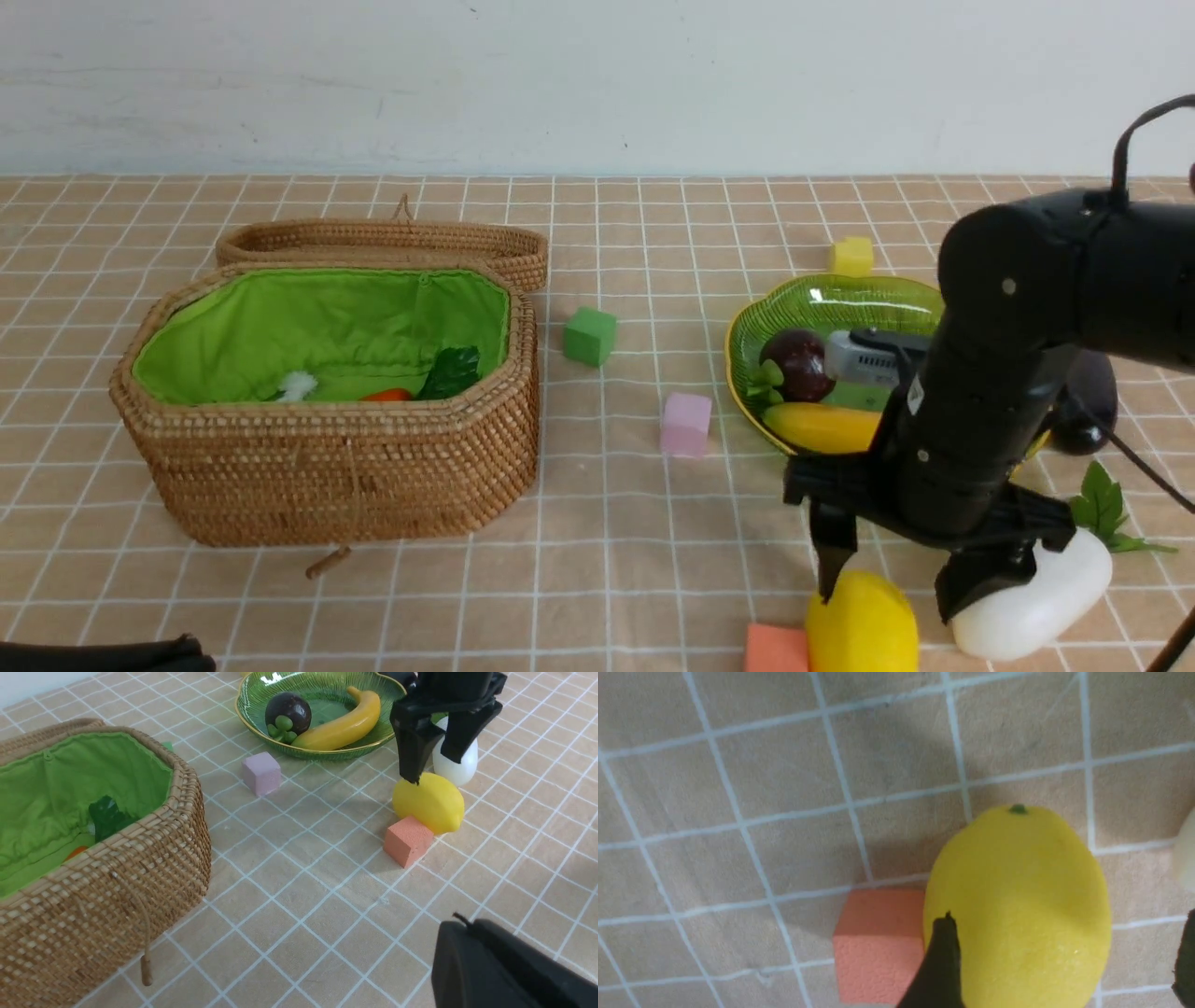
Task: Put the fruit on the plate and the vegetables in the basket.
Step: Use the right arm to grab a lemon and put it into the right plate
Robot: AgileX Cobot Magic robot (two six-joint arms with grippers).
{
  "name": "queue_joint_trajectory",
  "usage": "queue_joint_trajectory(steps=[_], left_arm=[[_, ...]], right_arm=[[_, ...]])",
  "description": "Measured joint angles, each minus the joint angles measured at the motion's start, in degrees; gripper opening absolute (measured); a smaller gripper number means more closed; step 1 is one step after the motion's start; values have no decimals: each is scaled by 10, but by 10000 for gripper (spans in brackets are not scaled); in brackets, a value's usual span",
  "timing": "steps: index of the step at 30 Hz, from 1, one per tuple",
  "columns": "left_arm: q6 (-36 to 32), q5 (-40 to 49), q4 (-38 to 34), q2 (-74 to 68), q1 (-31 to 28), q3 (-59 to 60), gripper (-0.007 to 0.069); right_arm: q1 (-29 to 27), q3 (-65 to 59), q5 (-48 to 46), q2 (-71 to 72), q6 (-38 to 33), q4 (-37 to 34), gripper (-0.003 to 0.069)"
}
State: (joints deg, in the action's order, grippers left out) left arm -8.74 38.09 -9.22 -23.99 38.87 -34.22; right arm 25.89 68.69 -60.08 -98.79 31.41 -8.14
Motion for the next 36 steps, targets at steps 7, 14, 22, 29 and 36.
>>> queue_joint_trajectory(steps=[7,14,22,29,36], left_arm=[[-1,0,0,0,0,0,-13],[-2,-2,-2,0,0,0,-13],[-2,-64,-17,0,0,0,-13],[-2,-137,-40,0,0,0,-13],[-2,-172,-46,0,0,0,-13]], right_arm=[[1,-39,80,-39,16,3,624],[1,-37,99,-75,-10,-5,588],[1,3,47,-42,-68,17,588],[-22,100,79,3,-74,86,588],[-109,143,264,-90,-111,116,588]])
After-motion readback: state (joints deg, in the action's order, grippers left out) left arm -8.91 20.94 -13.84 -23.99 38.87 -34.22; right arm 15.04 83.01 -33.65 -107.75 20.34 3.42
